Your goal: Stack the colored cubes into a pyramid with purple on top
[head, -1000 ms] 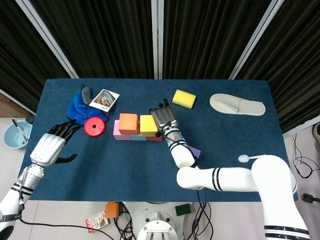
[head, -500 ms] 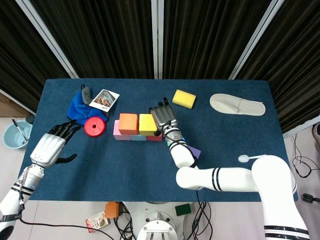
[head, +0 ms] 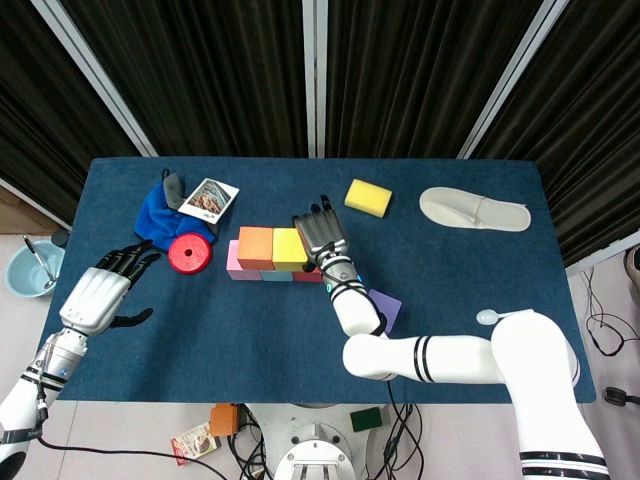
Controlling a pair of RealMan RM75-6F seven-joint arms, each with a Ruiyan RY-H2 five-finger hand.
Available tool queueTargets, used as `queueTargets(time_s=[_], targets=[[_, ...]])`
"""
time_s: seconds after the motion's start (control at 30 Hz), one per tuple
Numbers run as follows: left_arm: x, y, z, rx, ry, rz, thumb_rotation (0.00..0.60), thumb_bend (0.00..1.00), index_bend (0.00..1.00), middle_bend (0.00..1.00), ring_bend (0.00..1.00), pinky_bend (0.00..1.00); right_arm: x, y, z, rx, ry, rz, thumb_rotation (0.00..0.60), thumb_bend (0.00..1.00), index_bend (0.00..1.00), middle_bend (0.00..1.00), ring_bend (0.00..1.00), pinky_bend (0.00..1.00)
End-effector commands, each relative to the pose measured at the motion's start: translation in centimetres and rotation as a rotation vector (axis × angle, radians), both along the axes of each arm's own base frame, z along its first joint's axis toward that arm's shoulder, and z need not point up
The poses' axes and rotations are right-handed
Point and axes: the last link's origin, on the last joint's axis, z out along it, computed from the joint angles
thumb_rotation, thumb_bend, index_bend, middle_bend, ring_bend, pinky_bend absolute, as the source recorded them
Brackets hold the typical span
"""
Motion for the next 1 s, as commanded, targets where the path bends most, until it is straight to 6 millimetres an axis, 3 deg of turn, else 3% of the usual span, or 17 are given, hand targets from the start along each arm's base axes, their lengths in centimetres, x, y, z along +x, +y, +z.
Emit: queueTargets(time_s=[0.03, 1.0], targets=[[-0.03, -0.02, -0.03, -0.001, -0.001, 0.001, 0.515, 0.18, 0.12, 0.03, 0.09, 0.18, 0.10, -0.07, -0.06, -0.001, -0.001, -0.002, 0.600, 0.07, 0.45, 0.41, 0.15, 0.00], [-0.40, 0.06, -0.21, -0.005, -0.005, 0.010, 0.507, 0.17, 0.12, 0.03, 0.09, 0.18, 0.18, -0.17, -0.48, 0.008, 0.013, -0.012, 0.600, 0.07, 0.44, 0.38, 0.15, 0.00]])
